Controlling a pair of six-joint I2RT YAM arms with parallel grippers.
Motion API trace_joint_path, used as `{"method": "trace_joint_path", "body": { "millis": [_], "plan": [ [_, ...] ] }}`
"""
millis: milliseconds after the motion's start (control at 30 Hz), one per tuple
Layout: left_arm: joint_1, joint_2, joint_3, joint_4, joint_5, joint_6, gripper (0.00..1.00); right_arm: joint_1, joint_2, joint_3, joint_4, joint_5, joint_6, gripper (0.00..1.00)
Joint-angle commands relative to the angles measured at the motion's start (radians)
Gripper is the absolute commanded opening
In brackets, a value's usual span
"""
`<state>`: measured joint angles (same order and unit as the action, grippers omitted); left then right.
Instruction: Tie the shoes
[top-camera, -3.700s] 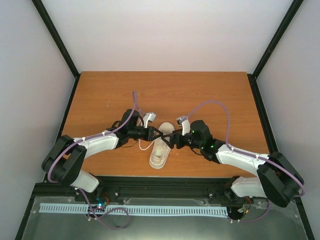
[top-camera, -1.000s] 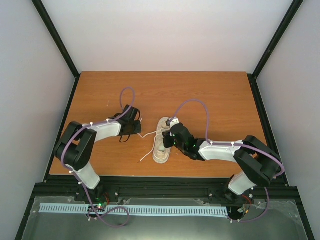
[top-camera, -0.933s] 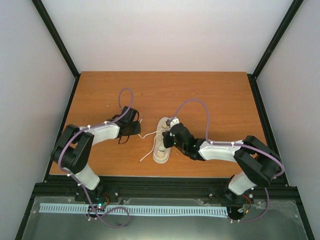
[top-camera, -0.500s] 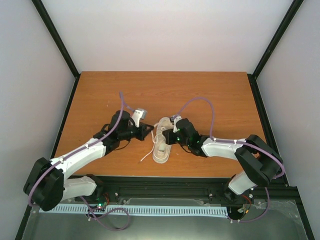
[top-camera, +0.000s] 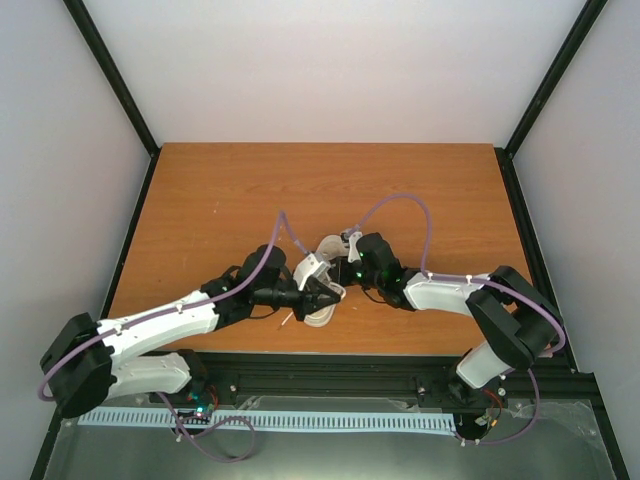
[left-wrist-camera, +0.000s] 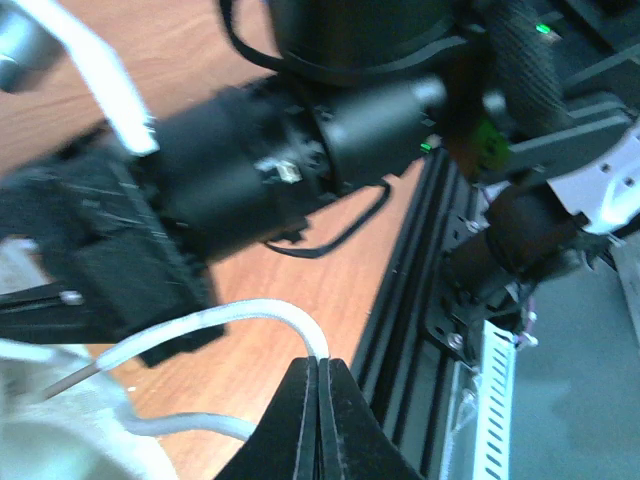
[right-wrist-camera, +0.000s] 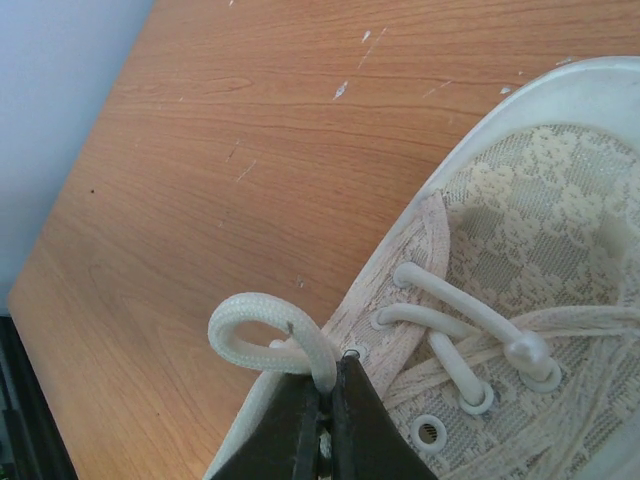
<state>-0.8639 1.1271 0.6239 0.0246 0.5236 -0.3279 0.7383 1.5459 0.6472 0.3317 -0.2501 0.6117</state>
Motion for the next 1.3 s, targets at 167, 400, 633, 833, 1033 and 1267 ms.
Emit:
{"method": "trace_joint_path", "body": {
  "millis": [167,400,633,833,1033,1267],
  "plan": [
    [-0.071,0.105,-0.015,0.023,0.008,0.042,0.03,-0.008,0.018,0.031,0.068,-0.032,0.005,0.03],
    [-0.072,0.016,-0.022,-0.097,-0.105,0.054,0.46,-0.008,0.014,0.029,0.069,-0.028,-0.013,0.03],
    [0.105,-0.093,0.01,-0.133,-0.23,-0.079,0.67,-0.009,0.015,0.015,0.089,-0.034,-0.041,0.03],
    [0.222,0.078,0.093,-0.068,-0.186,-0.223,0.6,-0.01,-0.003,-0.006,0.112,-0.045,-0.066,0.03],
    [0.252,0.2,0.143,0.001,-0.127,-0.288,0.52,-0.008,-0.006,-0.014,0.117,-0.052,-0.078,0.03],
    [0.253,0.267,0.159,0.017,-0.113,-0.299,0.42,-0.009,0.0,-0.009,0.121,-0.058,-0.082,0.03]
  ]
}}
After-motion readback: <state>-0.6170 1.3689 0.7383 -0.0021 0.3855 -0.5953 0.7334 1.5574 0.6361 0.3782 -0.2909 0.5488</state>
